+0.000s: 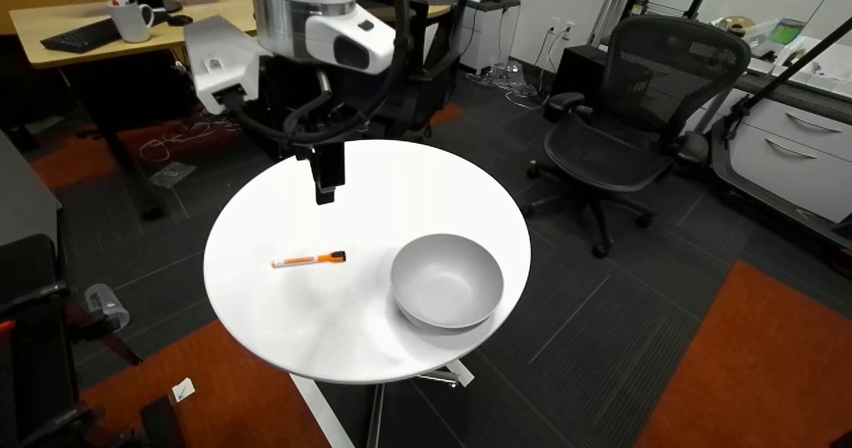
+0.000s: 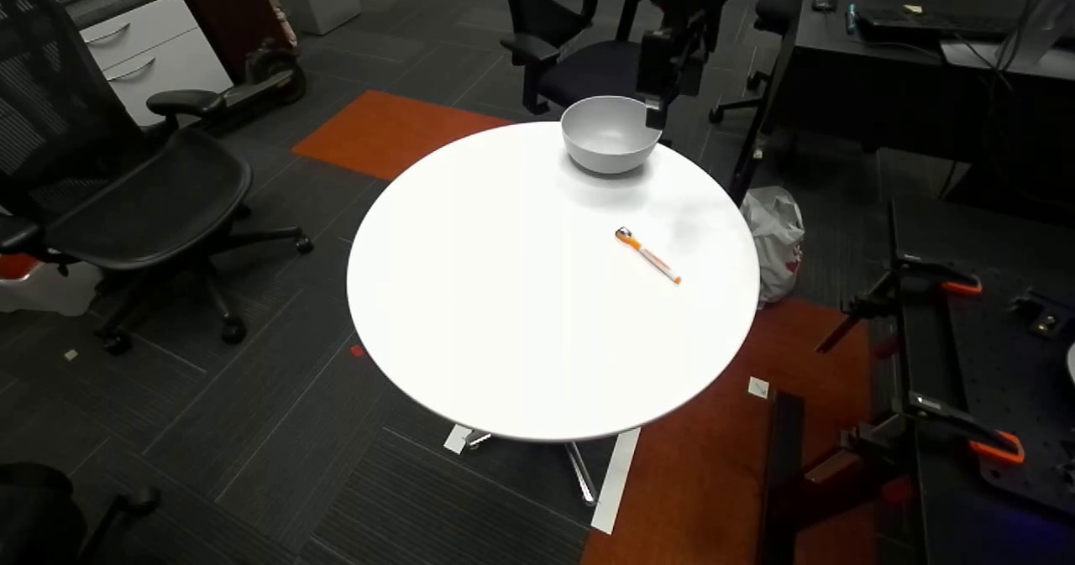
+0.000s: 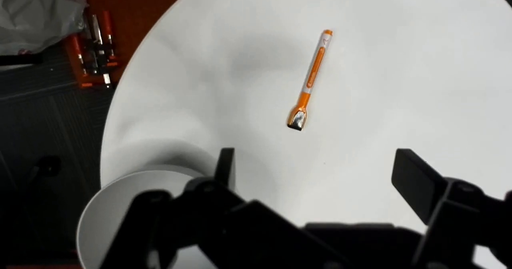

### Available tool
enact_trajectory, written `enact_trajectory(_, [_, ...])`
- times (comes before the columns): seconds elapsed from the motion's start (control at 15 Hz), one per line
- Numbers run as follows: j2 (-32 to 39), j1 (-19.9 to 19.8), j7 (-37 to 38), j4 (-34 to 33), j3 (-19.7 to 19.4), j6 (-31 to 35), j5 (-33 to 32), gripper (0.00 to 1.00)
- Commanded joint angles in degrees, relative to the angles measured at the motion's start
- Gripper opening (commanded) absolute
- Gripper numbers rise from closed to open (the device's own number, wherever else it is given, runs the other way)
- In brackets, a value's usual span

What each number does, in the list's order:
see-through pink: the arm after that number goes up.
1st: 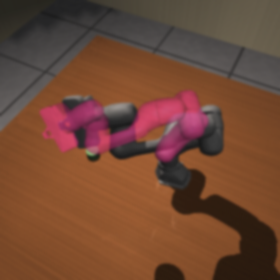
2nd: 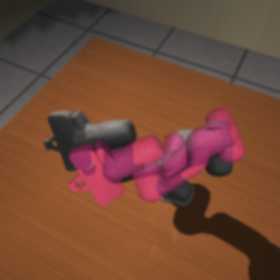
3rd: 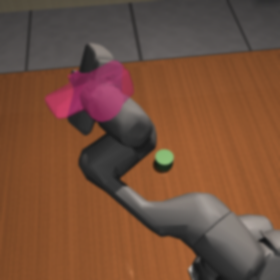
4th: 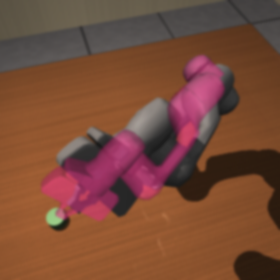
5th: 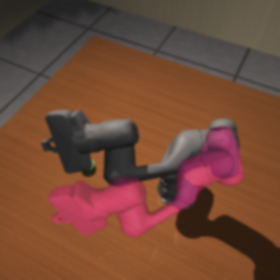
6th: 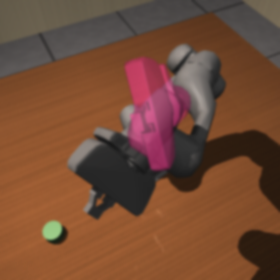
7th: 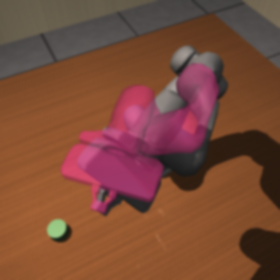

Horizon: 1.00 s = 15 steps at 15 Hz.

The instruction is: Put the orange marker inside the grey bowl

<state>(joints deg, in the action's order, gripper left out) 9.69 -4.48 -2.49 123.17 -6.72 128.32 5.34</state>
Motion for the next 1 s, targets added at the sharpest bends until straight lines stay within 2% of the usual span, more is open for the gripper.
enact_trajectory(0.0, [4.9,0.6,6.2,-3.1,1.4,0.2,0.3,1.00])
enact_trajectory(0.4, [9.5,2.3,14.2,-1.9,2.8,6.7,1.3,1.00])
enact_trajectory(0.93, [16.5,2.6,22.5,-1.7,2.9,14.1,8.3,1.00])
